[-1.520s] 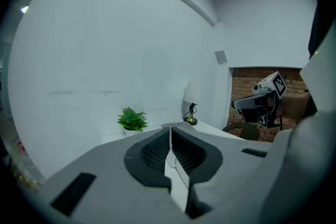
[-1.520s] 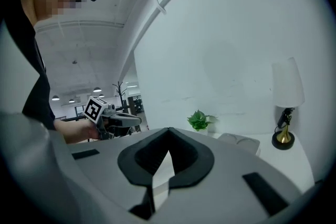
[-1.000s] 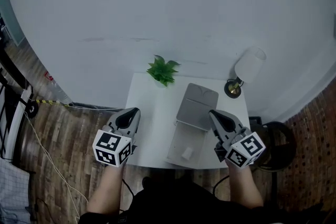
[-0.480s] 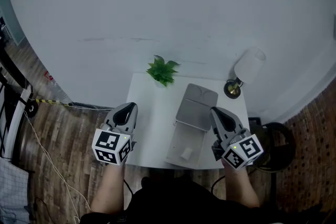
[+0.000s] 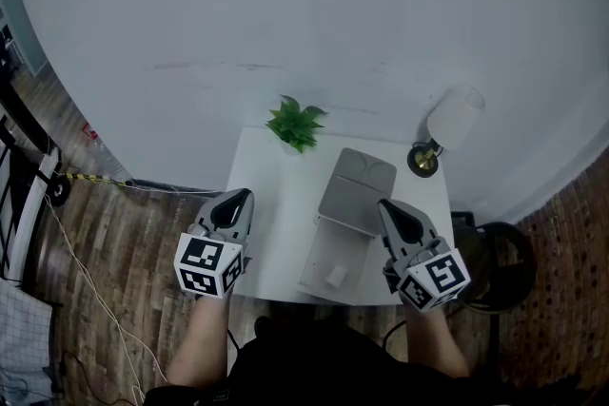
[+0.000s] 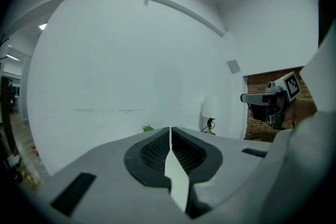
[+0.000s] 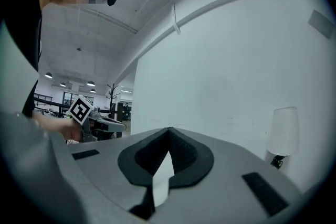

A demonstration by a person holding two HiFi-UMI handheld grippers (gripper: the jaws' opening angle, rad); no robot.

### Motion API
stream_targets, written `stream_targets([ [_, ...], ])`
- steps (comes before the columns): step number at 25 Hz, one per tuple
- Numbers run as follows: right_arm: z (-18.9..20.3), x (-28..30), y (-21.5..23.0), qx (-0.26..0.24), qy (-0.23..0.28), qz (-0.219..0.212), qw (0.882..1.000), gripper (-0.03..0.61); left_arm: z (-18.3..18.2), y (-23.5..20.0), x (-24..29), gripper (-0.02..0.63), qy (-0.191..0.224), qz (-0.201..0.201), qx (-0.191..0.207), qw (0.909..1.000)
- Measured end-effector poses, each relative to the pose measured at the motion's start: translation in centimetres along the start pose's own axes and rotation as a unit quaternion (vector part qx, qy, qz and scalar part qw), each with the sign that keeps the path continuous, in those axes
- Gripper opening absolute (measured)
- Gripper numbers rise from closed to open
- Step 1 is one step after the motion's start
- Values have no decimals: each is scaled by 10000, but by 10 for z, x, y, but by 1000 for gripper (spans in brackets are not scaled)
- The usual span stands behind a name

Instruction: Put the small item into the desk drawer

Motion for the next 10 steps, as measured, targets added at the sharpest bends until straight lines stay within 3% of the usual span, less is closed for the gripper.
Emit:
stream_targets([
  [10,9,-4,5,117,-92,-74,9999,3,7,8,5,21,-143,46,-6,9999],
])
Point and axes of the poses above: the fingertips, and each gripper's own axes: x forward along the fingers, y to its right, z out of its underside, the point moved 3 cm from there along -x, backward along the fingers, and after that the axes turned 2 degrees about -y, right-handed, at the moved point
